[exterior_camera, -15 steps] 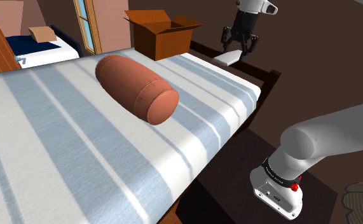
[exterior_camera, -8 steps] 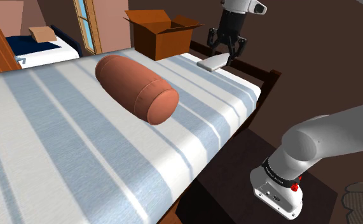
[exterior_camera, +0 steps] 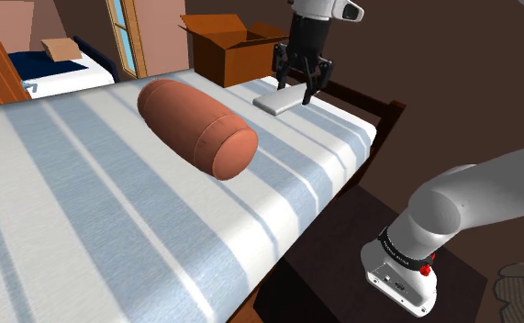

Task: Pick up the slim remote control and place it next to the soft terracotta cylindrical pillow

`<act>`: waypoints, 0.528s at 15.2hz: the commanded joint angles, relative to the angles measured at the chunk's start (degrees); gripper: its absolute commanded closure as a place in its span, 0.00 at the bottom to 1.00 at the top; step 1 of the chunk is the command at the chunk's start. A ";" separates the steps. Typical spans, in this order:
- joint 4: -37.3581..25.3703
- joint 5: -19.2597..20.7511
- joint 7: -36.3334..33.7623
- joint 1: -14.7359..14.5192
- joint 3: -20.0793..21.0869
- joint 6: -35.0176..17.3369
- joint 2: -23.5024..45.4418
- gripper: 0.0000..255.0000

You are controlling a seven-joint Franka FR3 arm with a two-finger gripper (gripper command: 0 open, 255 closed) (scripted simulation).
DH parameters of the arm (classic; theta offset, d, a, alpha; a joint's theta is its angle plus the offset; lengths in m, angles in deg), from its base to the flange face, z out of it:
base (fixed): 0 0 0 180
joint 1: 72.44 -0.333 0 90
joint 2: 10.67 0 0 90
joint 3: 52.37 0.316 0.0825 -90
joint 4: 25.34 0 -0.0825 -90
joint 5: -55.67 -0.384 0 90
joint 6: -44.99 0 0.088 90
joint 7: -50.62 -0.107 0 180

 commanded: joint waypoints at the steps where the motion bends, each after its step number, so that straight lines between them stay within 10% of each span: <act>1: -1.35 -0.57 -2.98 -0.57 2.32 -0.11 1.07 1.00; 8: -0.57 -1.38 -7.26 -1.48 6.38 -3.35 2.92 1.00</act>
